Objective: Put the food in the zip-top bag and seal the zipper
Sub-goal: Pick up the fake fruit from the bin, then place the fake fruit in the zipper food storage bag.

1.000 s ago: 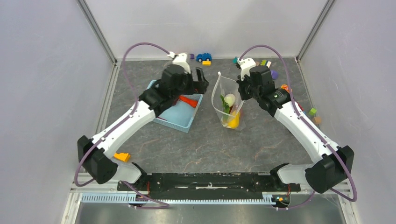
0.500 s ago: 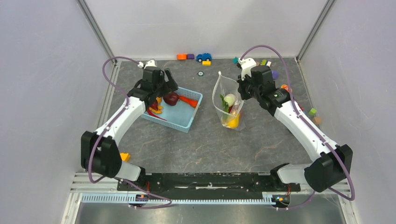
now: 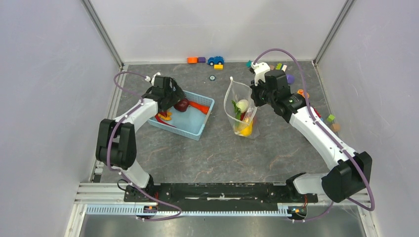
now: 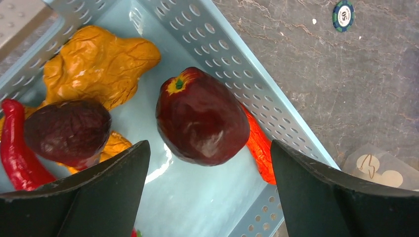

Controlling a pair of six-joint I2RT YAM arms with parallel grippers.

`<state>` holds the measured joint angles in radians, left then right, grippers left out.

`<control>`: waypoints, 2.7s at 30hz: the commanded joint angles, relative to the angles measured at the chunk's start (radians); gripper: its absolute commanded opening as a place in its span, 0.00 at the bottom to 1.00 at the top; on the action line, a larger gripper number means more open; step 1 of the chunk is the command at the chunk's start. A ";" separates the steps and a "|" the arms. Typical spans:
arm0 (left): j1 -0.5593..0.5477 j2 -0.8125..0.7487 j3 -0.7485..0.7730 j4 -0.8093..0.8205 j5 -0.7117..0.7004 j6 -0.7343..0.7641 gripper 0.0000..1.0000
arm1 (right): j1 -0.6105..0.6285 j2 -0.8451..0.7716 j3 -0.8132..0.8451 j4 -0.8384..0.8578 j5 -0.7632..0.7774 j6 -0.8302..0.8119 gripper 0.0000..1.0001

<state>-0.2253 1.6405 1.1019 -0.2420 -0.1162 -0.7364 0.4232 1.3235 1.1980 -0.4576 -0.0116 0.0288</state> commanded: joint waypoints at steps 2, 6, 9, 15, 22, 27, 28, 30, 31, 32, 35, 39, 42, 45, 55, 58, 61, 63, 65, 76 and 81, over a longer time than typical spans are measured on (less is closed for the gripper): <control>0.009 0.057 0.005 0.081 0.051 -0.069 0.93 | -0.005 0.008 -0.003 0.027 -0.010 -0.009 0.03; 0.010 0.092 0.015 0.085 0.054 -0.076 0.89 | -0.004 0.004 -0.003 0.028 -0.004 -0.011 0.03; 0.009 0.110 0.019 0.080 0.043 -0.077 0.88 | -0.005 0.001 -0.006 0.028 0.002 -0.011 0.03; 0.009 0.148 0.030 0.069 0.042 -0.072 0.78 | -0.005 0.004 -0.007 0.027 0.004 -0.011 0.03; 0.009 0.119 0.029 0.060 0.041 -0.053 0.57 | -0.005 0.001 -0.006 0.028 -0.001 -0.009 0.03; 0.009 0.041 -0.001 0.055 0.036 -0.047 0.39 | -0.004 -0.006 -0.006 0.029 -0.006 -0.007 0.03; 0.009 0.016 -0.010 0.055 0.032 -0.047 0.36 | -0.005 -0.007 -0.005 0.030 -0.008 -0.005 0.03; 0.005 -0.032 -0.028 0.049 0.015 -0.049 0.31 | -0.004 -0.010 -0.006 0.028 -0.015 -0.003 0.03; 0.001 -0.055 -0.034 0.045 0.006 -0.048 0.29 | -0.005 -0.010 -0.006 0.030 -0.019 -0.001 0.03; -0.007 -0.084 -0.040 0.042 -0.001 -0.046 0.28 | -0.004 -0.011 -0.008 0.033 -0.024 0.000 0.03; -0.040 -0.162 -0.048 0.040 -0.021 -0.035 0.26 | -0.004 -0.014 -0.012 0.040 -0.042 0.006 0.03; -0.106 -0.248 -0.035 0.052 -0.048 0.011 0.23 | -0.006 -0.019 -0.015 0.042 -0.064 0.014 0.03; -0.157 -0.287 -0.001 0.058 -0.031 0.052 0.19 | -0.004 -0.032 -0.026 0.049 -0.068 0.017 0.03; -0.213 -0.315 0.029 0.096 0.032 0.121 0.19 | -0.004 -0.043 -0.035 0.052 -0.072 0.019 0.03; -0.423 -0.327 0.125 0.235 0.298 0.305 0.19 | -0.005 -0.071 -0.041 0.064 -0.090 0.024 0.03; -0.477 -0.308 0.139 0.237 0.310 0.361 0.20 | -0.006 -0.078 -0.036 0.066 -0.103 0.027 0.03; -0.504 -0.266 0.168 0.237 0.326 0.376 0.21 | -0.005 -0.079 -0.032 0.065 -0.112 0.038 0.03; -0.514 -0.235 0.192 0.226 0.337 0.387 0.21 | -0.005 -0.081 -0.028 0.061 -0.114 0.044 0.03; -0.524 -0.204 0.213 0.197 0.330 0.403 0.21 | -0.005 -0.089 -0.020 0.055 -0.113 0.047 0.03; -0.541 -0.119 0.227 0.098 0.255 0.438 0.26 | -0.004 -0.104 0.000 0.051 -0.092 0.069 0.03; -0.542 -0.088 0.249 0.073 0.238 0.445 0.29 | -0.005 -0.105 0.004 0.059 -0.097 0.071 0.03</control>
<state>-0.7616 1.5345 1.2934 -0.1532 0.1539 -0.3428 0.4232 1.2449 1.1610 -0.4316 -0.1112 0.0879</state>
